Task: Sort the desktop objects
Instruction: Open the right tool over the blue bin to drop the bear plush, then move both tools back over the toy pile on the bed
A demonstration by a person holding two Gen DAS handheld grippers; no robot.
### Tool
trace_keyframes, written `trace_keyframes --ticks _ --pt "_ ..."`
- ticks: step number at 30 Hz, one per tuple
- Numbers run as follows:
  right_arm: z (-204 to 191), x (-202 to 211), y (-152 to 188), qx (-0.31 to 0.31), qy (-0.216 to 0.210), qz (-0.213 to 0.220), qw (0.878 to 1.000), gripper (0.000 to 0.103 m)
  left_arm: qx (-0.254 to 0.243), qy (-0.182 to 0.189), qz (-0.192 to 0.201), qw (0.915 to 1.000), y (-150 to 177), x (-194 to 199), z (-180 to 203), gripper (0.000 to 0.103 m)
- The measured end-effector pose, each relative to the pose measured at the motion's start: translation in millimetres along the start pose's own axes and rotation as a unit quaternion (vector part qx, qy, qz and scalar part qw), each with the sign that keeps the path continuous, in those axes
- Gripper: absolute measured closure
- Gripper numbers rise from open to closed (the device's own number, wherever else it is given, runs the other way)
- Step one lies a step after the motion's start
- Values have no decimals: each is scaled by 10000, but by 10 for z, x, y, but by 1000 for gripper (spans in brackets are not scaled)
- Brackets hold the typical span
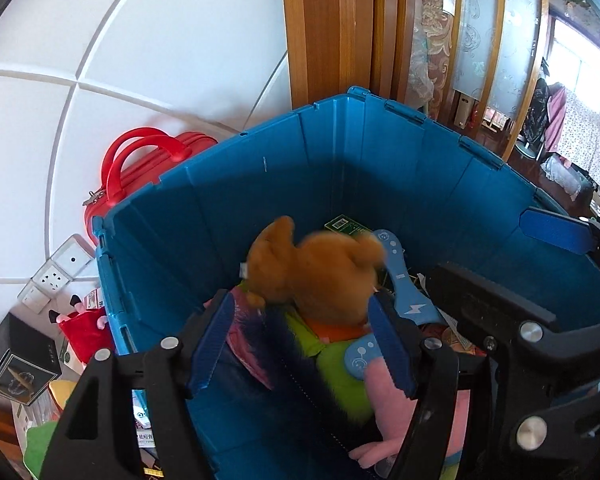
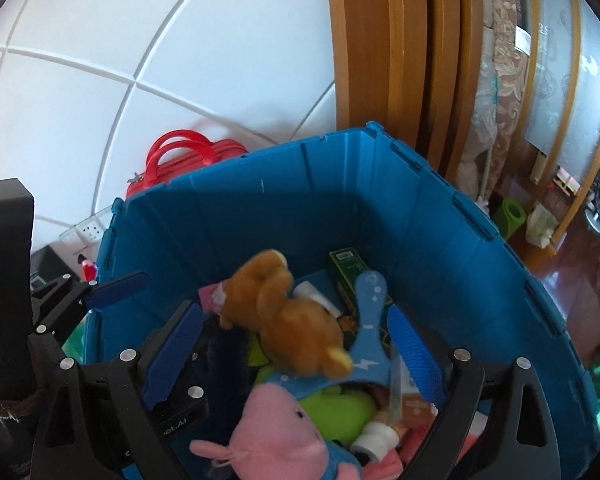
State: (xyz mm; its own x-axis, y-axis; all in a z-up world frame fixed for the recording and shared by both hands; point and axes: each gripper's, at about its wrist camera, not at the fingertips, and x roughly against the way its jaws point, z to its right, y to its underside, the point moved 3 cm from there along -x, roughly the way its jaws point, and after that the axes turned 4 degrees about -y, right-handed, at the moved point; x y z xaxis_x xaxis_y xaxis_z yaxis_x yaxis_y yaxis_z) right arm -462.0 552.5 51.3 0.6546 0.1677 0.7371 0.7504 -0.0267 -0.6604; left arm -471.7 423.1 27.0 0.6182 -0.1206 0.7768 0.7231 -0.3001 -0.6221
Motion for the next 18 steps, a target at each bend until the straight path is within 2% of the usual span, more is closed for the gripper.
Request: trace_keyframes --ticks 8,11,15,18 --pt "-172 346 88 33 99 40 9999 4 315 -14 249 9992 230 366 -220 35" --pt "-264 519 112 85 16 112 9999 0 489 -198 677 9963 451 682 -365 35" --pt "-547 867 200 275 -178 307 9990 0 549 -498 1249 9894 853 1135 -580 34" --pt "-787 1088 286 342 -335 439 9979 0 788 -642 1473 9839 1209 1398 -804 32"
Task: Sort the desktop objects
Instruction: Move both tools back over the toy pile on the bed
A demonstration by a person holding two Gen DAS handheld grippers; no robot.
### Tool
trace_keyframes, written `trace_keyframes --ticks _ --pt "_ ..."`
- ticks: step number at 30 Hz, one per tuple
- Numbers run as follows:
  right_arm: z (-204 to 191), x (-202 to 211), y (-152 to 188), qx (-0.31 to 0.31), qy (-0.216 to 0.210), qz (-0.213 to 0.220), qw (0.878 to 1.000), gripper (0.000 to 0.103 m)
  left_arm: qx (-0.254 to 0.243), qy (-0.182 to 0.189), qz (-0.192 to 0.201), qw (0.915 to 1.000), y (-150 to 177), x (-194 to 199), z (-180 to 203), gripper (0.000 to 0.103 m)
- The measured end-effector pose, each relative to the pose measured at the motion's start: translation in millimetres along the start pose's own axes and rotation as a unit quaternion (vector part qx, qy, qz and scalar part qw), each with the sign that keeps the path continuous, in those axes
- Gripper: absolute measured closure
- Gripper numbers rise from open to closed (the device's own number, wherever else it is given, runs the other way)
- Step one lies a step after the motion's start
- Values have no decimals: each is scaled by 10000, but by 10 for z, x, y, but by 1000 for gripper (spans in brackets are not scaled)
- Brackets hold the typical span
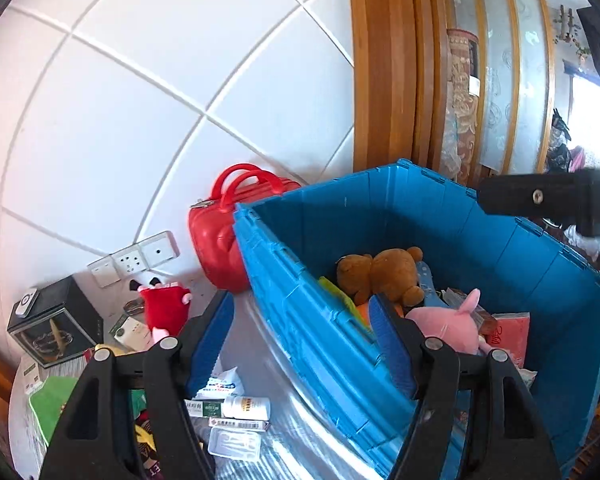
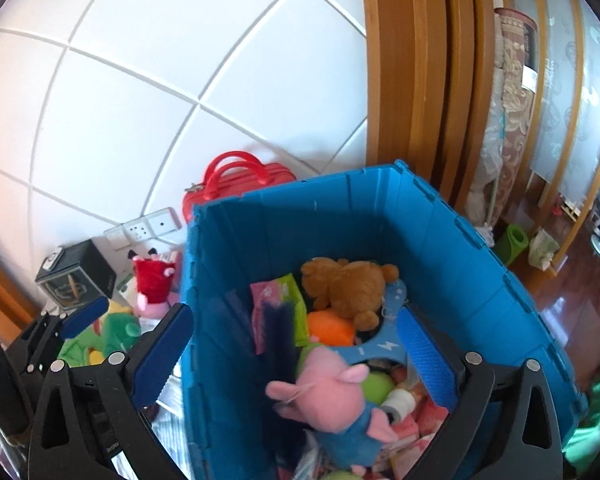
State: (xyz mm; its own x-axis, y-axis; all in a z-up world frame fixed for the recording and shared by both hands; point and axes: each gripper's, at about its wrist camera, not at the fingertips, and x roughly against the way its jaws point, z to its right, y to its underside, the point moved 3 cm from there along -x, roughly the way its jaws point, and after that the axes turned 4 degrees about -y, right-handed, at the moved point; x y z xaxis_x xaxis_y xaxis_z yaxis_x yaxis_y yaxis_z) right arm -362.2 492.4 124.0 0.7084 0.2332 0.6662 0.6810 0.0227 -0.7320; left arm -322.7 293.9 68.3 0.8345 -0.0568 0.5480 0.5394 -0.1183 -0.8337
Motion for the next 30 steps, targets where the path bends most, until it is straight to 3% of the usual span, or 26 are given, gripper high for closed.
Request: trace_keyframes --ticks 10,15,19,25,28,30 --pt "-1261 321 443 740 -616 138 9953 0 600 -681 -52 9959 897 632 -1333 29" --pt "-1770 233 648 1994 515 350 9779 0 866 -1133 -300 9893 1347 805 -2037 29" --pt "-1524 270 621 1941 1152 476 9730 0 1065 -1341 -426 9843 1596 892 -2386 29" --pt "-833 591 648 1553 1813 547 9696 0 1139 -1406 -487 9823 1746 881 -2483 29" --pt "-592 821 788 1389 1895 597 9702 0 1272 -1420 -511 9803 1826 876 -2523 29" --pt "-545 968 914 1298 1664 669 9752 0 1311 -1486 -565 9785 1899 880 -2558 29"
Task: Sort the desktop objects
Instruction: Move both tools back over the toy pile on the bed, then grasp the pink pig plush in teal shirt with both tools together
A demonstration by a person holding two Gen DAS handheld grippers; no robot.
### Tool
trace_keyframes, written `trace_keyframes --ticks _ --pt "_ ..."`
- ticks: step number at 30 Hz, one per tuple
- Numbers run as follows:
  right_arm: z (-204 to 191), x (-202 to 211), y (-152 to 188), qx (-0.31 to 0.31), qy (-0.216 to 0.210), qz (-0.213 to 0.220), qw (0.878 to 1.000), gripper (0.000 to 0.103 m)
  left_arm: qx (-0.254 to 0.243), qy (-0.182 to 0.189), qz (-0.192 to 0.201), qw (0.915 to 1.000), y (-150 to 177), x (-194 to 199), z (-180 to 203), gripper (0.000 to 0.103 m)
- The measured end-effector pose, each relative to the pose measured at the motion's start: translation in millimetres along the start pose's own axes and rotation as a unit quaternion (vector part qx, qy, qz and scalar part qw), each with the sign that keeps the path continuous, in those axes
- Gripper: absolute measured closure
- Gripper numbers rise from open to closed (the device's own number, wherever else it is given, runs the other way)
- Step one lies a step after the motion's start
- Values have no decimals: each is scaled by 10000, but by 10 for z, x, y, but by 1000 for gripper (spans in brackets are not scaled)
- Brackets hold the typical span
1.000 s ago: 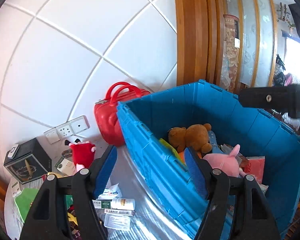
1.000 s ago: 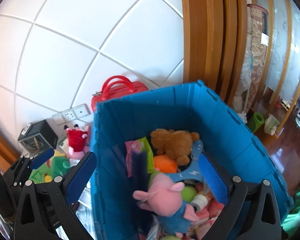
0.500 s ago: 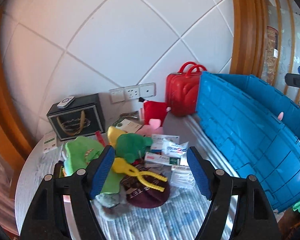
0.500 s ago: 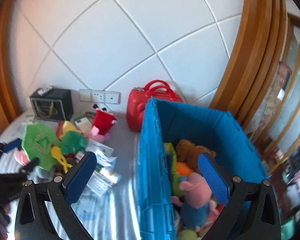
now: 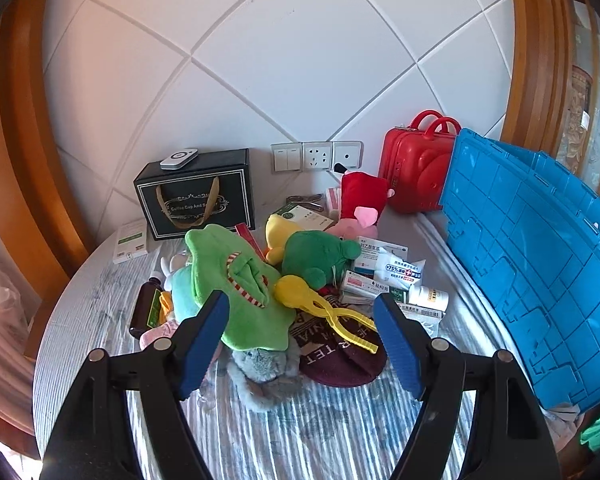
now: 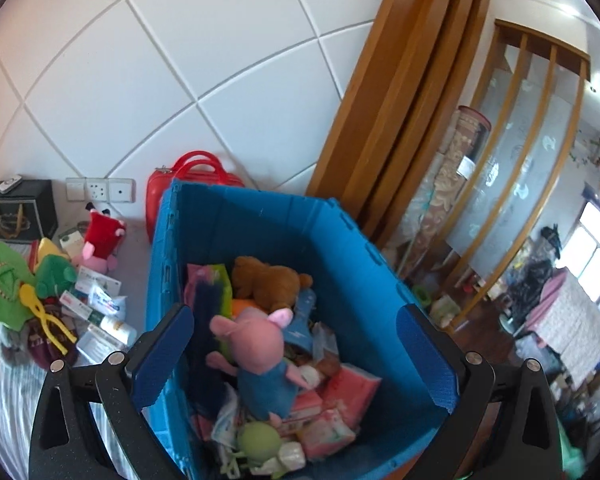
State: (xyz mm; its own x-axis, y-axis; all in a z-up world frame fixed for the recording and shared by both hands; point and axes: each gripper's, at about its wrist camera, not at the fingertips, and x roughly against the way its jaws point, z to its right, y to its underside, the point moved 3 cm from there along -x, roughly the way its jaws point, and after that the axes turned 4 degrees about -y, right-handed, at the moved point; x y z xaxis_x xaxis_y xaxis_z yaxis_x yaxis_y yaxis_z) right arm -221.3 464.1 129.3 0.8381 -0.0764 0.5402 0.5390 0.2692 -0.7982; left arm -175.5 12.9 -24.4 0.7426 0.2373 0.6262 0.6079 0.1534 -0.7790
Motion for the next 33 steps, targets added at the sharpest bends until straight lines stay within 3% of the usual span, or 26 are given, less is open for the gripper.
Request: trace_keyframes --ticks 5,11,18,24,33 --pt "-194 242 216 -239 -671 178 9973 0 8 -221 -193 9996 207 -27 -210 29" --pt "-928 243 290 -357 -1448 370 9881 0 208 -543 -370 9976 440 -65 -654 29" --pt "-2103 -102 342 -221 -2426 205 9697 0 621 -1005 -621 9911 745 -206 -1349 29" --pt "-3224 -511 407 267 -3121 -332 9491 0 970 -1171 -947 9838 932 -510 -1848 29" --pt "-4801 -953 97 868 -3789 -561 9196 0 1190 -1112 -1258 9786 757 -1369 -2137 29"
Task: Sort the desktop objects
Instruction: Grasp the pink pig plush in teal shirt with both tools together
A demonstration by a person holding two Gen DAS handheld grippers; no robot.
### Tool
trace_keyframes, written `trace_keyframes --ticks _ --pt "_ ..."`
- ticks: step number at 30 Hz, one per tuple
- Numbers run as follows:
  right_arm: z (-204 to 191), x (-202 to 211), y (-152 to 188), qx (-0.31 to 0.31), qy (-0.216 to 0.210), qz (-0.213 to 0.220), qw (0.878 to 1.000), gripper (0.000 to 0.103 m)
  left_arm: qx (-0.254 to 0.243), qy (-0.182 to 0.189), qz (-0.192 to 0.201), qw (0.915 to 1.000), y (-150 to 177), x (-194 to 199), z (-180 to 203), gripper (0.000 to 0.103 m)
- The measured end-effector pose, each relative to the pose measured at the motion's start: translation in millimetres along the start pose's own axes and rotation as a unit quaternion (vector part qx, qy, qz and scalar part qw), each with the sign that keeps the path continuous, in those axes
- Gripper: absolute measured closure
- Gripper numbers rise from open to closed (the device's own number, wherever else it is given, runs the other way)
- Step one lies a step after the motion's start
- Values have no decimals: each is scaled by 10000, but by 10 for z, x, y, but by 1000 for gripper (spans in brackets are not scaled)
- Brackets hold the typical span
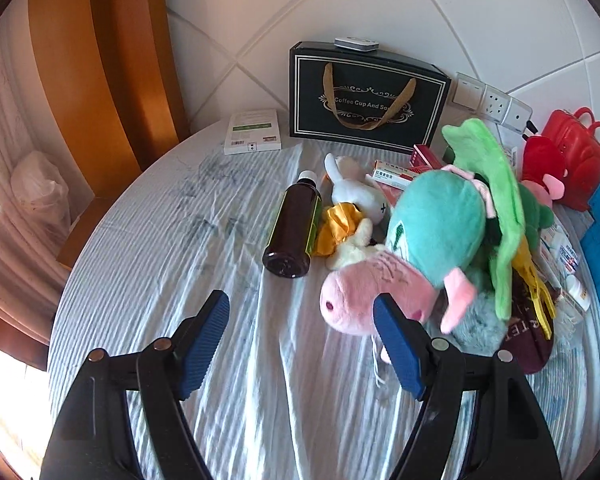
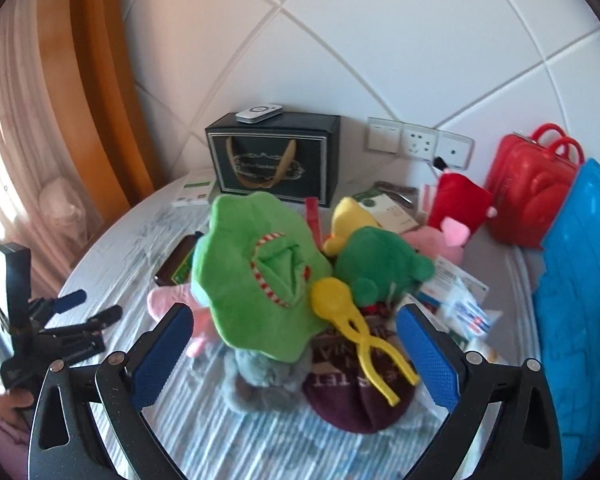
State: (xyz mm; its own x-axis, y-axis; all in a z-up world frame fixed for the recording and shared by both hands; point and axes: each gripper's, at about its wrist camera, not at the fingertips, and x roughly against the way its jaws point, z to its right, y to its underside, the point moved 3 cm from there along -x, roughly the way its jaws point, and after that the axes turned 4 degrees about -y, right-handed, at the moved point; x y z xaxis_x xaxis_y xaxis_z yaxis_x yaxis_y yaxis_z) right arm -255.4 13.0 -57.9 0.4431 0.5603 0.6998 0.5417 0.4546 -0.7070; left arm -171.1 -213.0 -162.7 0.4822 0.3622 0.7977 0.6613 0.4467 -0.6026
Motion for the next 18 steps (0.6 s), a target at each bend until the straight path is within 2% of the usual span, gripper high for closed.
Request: trace_keyframes --ticks 2,4,6,7,12,15,18 --pt "-133 -201 -212 113 -81 72 9999 0 13 77 -94 9999 -104 -196 62 29" --pt "-298 -462 -429 247 -193 39 9995 7 -44 167 -110 9998 -161 -324 149 29" --pt "-434 -729 -602 305 -330 -66 9990 36 -115 251 -143 9995 -188 -422 227 29" --pt "-504 -886 -681 320 -416 -140 9985 41 -118 289 -168 9994 -199 -465 257 29" --pt "-723 -1667 -779 294 -802 -799 9931 43 -110 495 -303 9983 -185 -596 340 29" --pt "-563 -2057 -591 301 -553 -1390 9883 44 -273 501 -360 9977 -120 -642 372 29" --pt "-239 -2092 -315 274 -344 -1665 9851 43 -322 844 -419 9950 -42 -587 426 29"
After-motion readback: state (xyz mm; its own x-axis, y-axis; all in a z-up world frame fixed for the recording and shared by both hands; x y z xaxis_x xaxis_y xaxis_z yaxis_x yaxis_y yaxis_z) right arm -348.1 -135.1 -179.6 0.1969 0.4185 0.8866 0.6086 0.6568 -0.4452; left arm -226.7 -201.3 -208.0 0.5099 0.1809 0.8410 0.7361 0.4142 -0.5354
